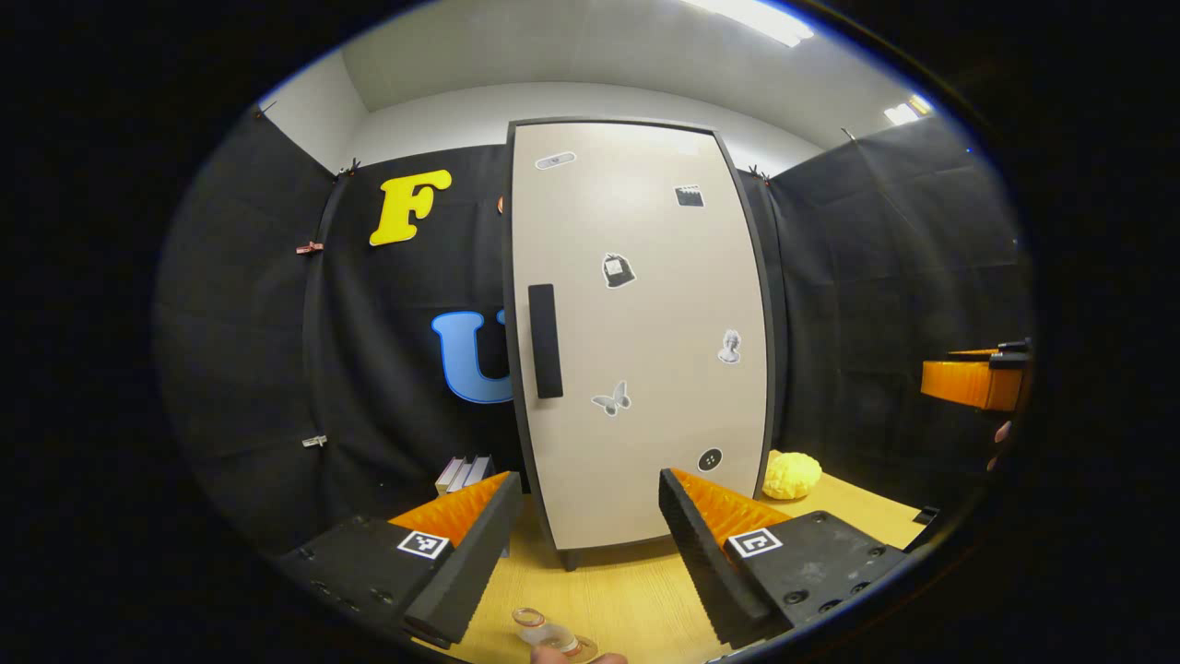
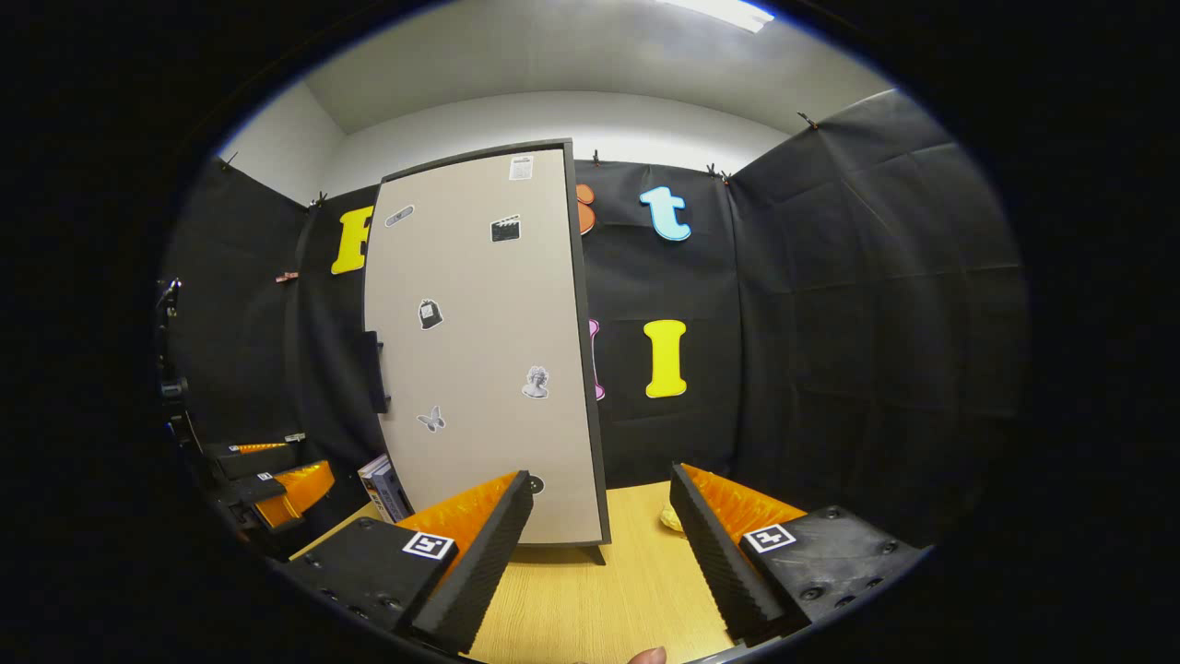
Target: Open the cabinet door with the right hand, grasp the bottle in the cabinet with the left hand and place it on the coaster, then close the cabinet door with the right hand.
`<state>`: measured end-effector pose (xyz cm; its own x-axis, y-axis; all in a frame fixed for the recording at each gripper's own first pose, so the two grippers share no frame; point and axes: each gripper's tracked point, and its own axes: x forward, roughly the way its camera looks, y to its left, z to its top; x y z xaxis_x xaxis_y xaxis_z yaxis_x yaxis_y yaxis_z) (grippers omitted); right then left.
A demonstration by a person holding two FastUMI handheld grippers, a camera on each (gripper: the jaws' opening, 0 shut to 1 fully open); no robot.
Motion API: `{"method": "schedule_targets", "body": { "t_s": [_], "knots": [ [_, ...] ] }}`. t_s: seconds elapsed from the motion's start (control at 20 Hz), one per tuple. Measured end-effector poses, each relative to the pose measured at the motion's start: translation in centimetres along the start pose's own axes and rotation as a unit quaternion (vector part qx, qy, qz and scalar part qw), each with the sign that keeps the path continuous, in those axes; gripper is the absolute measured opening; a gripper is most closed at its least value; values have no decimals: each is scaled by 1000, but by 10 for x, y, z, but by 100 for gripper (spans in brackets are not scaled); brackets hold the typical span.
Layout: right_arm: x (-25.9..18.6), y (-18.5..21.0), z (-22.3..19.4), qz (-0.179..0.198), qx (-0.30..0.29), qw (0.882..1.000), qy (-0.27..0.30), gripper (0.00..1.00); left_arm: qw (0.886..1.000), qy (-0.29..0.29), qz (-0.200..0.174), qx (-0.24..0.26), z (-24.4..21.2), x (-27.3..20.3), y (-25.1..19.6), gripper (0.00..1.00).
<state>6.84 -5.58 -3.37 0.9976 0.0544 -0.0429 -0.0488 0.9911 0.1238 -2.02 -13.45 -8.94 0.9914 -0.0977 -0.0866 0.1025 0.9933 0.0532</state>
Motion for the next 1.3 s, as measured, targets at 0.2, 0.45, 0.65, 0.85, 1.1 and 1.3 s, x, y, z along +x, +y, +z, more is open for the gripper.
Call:
{"method": "schedule_targets", "body": {
  "t_s": [0.2, 0.45, 0.65, 0.85, 1.1, 1.3],
  "knots": [
    [6, -4, -7, 25, 7, 1000, 8, 98, 1000, 12, 7, -14, -12, 4, -24, 94],
    [18, -20, -3, 29, 1, 1000, 0, 98, 1000, 8, 30, -7, -5, 10, -25, 93],
    [37, -28, 2, 37, -25, 999, -6, 98, 999, 2, 50, 3, 6, 20, -22, 93],
    [63, -29, 2, 57, -42, 997, -16, 100, 997, 8, 77, 6, 9, 27, -19, 93],
    [88, -28, -10, 82, -61, 995, -14, 98, 996, 2, 90, -2, 10, 37, -24, 93],
    [103, -36, -9, 77, -61, 995, -24, 98, 996, -4, 85, -14, 4, 46, -33, 93]
  ]
}}
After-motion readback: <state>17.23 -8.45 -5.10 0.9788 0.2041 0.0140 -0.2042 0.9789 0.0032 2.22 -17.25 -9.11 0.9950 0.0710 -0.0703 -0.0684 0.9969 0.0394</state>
